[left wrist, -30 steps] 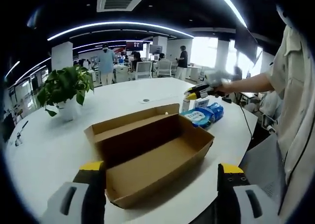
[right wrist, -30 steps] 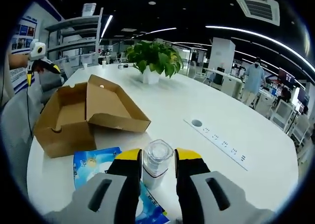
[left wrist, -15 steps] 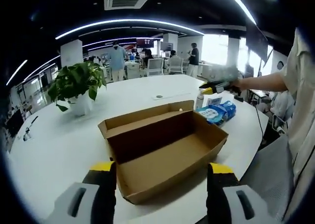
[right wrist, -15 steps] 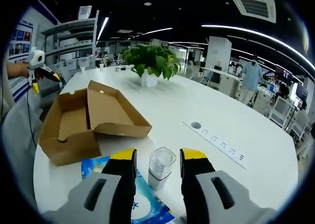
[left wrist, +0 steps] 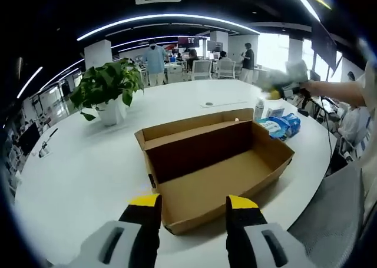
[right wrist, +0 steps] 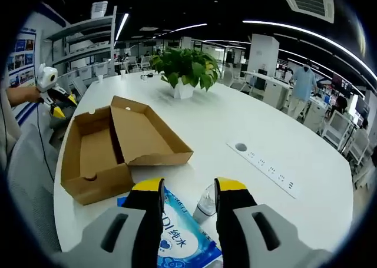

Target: Operate the shoe box by opening the lid, removing the specified soft item, and placing it in the target area until the item is outside and the box remains undamaged.

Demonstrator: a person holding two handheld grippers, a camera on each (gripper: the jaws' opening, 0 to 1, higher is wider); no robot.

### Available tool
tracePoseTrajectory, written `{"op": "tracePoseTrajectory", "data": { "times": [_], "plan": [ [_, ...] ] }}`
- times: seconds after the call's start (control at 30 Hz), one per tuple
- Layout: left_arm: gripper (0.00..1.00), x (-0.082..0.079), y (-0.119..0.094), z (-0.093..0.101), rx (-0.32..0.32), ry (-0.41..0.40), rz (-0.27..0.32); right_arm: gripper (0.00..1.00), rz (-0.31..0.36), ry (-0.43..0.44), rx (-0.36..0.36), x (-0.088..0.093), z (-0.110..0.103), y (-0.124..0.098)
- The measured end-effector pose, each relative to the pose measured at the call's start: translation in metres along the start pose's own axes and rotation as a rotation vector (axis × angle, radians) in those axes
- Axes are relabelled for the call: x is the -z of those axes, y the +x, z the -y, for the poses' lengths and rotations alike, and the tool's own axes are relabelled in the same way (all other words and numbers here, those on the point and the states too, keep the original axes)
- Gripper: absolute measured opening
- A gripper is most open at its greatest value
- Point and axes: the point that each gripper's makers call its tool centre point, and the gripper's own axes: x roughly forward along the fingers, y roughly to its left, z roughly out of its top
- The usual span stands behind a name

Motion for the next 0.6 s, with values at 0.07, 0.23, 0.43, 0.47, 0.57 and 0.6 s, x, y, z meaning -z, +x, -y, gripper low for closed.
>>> {"op": "tracePoseTrajectory", "data": {
  "times": [0.07,0.23,0.43,0.47,0.57,0.6],
  "plan": [
    [0.37,0.004,0.001,-0.005,-0.021,-0.012,-0.012,0.29,-0.019,0.007,0.000,0.002,-0.001,0.002],
    [0.28,0.013,0.003,-0.015,-0.070,-0.055,-0.042,0.26,-0.074,0.026,-0.006,0.003,-0.002,0.008],
    [0.24,0.023,0.007,-0.025,-0.105,-0.084,-0.077,0.21,-0.104,0.059,-0.009,-0.003,-0.006,0.020],
    [0.23,0.024,0.007,-0.025,-0.105,-0.095,-0.079,0.21,-0.105,0.061,-0.010,-0.005,-0.008,0.022],
    [0.19,0.028,0.010,-0.029,-0.115,-0.118,-0.096,0.20,-0.118,0.076,-0.014,-0.007,-0.009,0.031],
    [0.19,0.030,0.011,-0.031,-0.121,-0.129,-0.103,0.20,-0.121,0.082,-0.018,-0.007,-0.009,0.033]
  ]
}}
